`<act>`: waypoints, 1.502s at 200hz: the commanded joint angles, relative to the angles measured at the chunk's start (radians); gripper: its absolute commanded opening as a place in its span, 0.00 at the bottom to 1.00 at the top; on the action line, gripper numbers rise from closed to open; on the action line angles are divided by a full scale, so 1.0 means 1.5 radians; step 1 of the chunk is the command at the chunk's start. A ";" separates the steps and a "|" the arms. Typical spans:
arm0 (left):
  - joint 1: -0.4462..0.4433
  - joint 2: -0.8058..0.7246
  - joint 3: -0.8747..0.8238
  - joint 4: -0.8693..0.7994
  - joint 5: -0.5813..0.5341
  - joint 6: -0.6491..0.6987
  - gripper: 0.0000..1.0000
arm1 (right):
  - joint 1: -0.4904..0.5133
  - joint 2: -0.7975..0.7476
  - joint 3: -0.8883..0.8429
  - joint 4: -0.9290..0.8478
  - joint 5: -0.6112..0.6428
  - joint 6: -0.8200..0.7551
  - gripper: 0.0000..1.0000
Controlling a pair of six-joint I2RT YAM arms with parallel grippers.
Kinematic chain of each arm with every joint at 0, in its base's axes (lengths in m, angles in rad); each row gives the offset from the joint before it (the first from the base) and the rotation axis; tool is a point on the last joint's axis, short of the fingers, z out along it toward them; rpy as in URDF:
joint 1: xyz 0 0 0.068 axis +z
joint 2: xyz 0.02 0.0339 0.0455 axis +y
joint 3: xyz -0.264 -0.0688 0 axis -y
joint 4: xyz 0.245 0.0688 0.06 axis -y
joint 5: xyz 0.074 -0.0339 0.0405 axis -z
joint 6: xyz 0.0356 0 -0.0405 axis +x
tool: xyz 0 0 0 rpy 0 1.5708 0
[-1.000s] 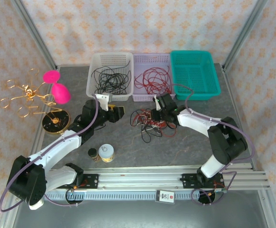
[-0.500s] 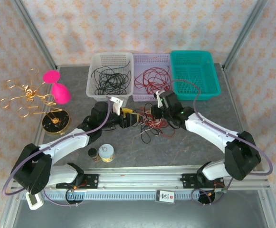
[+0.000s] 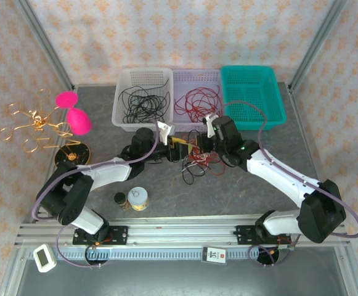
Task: Untangle the cables
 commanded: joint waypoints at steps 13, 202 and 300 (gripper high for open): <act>-0.003 0.052 0.053 0.043 0.029 0.027 0.45 | 0.005 -0.019 0.000 0.016 -0.003 0.000 0.10; -0.056 -0.173 0.019 -0.022 -0.129 0.001 0.00 | 0.005 0.054 -0.093 0.319 0.118 0.215 0.44; -0.058 -0.274 0.170 -0.183 -0.152 0.063 0.00 | 0.013 0.154 -0.235 0.452 0.109 0.338 0.44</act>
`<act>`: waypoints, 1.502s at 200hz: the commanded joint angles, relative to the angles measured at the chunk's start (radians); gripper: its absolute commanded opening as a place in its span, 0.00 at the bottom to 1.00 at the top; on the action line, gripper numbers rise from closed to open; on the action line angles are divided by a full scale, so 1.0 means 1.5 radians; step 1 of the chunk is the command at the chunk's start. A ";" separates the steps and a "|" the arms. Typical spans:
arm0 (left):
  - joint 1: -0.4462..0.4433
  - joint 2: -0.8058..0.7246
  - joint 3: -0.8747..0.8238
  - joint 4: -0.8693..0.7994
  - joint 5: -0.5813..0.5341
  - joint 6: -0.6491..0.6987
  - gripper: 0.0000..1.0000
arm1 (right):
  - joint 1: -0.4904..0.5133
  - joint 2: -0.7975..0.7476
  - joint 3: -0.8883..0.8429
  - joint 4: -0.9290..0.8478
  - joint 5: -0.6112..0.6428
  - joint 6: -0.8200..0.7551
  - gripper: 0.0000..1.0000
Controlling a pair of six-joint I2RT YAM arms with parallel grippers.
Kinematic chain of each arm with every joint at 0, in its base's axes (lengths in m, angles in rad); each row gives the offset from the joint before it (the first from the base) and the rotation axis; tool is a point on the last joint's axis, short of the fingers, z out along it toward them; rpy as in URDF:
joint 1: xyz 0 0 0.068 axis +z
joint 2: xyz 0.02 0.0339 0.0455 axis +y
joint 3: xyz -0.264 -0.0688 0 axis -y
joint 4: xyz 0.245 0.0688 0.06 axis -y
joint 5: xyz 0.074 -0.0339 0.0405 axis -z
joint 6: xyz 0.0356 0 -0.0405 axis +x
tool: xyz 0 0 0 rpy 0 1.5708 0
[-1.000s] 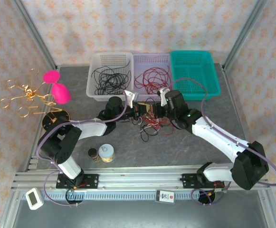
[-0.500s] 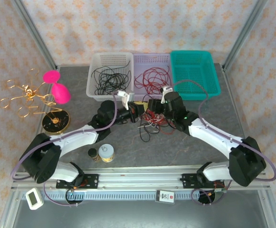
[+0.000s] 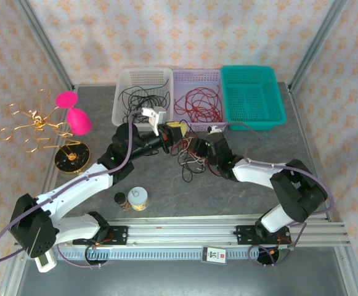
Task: Untangle the cables
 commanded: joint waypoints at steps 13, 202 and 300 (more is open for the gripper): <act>-0.004 -0.038 0.107 -0.081 -0.052 0.071 0.00 | 0.000 0.007 -0.063 0.035 0.038 0.031 0.44; -0.004 0.156 0.905 -0.390 -0.215 0.313 0.00 | 0.000 0.055 -0.154 0.112 0.034 0.043 0.45; -0.003 0.178 0.935 -0.321 -0.345 0.420 0.00 | 0.002 -0.105 -0.170 0.021 -0.032 -0.047 0.48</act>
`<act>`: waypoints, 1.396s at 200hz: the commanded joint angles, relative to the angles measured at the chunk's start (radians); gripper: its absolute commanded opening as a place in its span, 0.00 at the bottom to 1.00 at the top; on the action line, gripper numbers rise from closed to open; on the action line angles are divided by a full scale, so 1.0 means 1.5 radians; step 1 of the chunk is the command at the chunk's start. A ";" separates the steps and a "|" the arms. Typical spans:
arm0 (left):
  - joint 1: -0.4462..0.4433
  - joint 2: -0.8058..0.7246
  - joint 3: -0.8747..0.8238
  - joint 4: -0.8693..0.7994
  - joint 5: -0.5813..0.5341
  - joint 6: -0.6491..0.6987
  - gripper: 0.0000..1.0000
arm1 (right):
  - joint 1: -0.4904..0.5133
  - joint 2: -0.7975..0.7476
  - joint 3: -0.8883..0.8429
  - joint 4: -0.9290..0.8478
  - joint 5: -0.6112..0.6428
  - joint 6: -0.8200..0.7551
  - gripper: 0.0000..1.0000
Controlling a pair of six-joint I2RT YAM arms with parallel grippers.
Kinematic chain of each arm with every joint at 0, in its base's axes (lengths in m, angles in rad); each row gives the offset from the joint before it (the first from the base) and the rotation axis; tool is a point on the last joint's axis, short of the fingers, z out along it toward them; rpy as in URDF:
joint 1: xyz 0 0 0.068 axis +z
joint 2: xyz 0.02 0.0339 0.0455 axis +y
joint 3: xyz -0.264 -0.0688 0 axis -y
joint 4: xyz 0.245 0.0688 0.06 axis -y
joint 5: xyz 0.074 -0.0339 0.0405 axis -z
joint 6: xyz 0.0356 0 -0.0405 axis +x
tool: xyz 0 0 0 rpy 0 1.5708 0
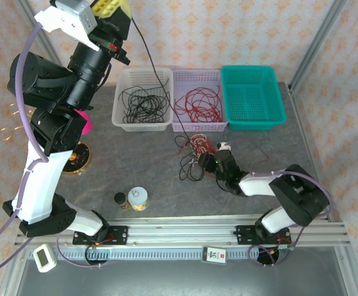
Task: Untangle the cables
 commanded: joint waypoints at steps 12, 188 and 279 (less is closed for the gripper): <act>-0.003 0.001 -0.011 0.045 0.002 0.019 0.00 | 0.009 -0.118 0.014 -0.099 -0.079 -0.112 0.50; -0.003 -0.023 -0.032 0.166 0.067 -0.003 0.00 | 0.059 0.153 0.151 0.110 -0.003 -0.242 0.45; -0.003 0.019 0.081 0.310 -0.042 0.131 0.00 | 0.059 0.181 0.088 0.075 0.068 -0.189 0.47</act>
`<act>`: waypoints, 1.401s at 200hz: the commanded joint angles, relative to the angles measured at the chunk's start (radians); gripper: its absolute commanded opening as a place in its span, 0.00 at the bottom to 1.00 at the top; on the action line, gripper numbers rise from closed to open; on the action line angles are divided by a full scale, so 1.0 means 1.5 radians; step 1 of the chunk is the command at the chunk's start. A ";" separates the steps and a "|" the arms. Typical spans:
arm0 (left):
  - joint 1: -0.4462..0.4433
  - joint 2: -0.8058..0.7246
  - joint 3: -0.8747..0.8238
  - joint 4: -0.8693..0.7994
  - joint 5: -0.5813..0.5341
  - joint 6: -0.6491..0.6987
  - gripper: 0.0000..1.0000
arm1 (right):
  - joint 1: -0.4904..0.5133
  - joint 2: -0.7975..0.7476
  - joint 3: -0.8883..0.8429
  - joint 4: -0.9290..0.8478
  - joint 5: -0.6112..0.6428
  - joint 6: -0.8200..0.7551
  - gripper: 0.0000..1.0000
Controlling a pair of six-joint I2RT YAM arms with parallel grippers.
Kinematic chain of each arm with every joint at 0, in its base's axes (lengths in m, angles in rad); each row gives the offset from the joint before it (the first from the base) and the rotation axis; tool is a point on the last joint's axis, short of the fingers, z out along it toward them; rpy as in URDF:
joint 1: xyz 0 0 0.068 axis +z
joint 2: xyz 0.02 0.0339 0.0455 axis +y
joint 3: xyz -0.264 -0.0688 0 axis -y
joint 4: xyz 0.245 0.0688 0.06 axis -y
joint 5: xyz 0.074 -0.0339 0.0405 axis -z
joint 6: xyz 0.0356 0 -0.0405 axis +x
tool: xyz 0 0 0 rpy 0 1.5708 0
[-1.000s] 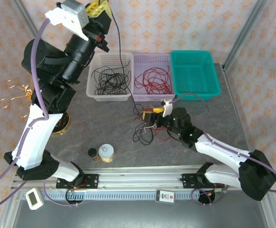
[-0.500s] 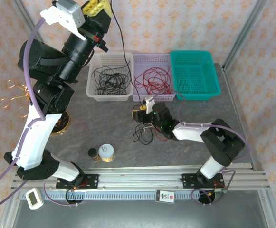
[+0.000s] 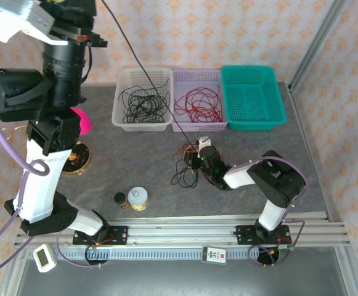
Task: Untangle the cables
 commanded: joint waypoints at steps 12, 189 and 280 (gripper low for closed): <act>-0.003 0.008 0.046 0.080 -0.046 0.062 0.00 | 0.000 -0.019 -0.018 -0.046 0.021 0.009 0.51; -0.003 -0.226 -0.443 0.055 -0.105 -0.025 0.00 | 0.000 -0.264 0.180 -0.273 -0.041 -0.219 0.28; -0.003 -0.201 -0.367 -0.038 -0.073 -0.023 0.00 | 0.002 -0.055 0.226 -0.301 -0.388 -0.362 0.85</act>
